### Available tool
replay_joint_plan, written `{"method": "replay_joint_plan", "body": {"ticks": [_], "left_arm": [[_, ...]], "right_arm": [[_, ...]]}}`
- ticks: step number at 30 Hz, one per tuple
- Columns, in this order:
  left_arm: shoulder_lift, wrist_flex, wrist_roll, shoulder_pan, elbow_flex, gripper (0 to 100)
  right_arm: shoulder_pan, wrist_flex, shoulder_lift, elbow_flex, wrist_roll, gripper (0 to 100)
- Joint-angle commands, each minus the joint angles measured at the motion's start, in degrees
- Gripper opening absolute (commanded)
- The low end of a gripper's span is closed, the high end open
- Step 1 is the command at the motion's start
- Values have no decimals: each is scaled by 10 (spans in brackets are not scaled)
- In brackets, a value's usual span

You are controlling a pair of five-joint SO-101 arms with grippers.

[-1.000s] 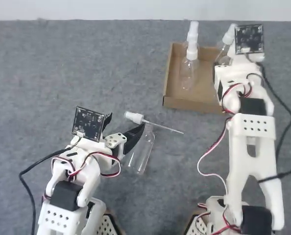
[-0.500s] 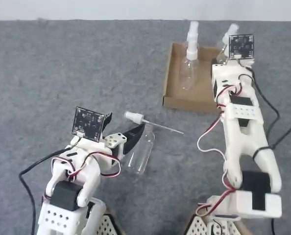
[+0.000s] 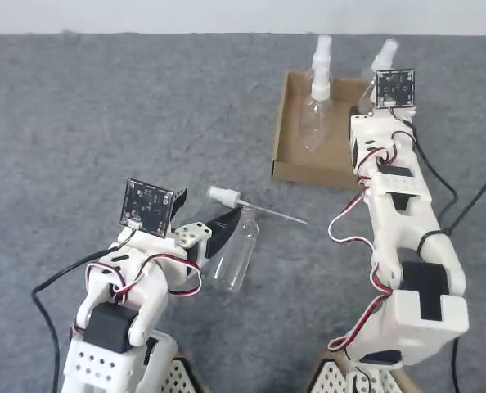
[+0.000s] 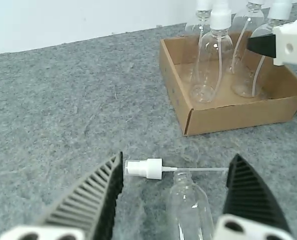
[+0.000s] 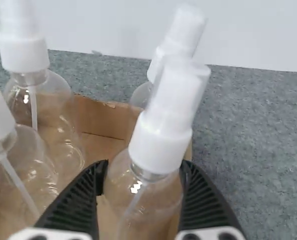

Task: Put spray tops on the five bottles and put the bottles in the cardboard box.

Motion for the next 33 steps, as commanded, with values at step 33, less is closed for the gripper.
{"method": "replay_joint_plan", "body": {"ticks": [33], "left_arm": [[-9, -15, -3, -3, -3, 309]], "right_arm": [[-12, 66, -82, -18, -1, 263]]}}
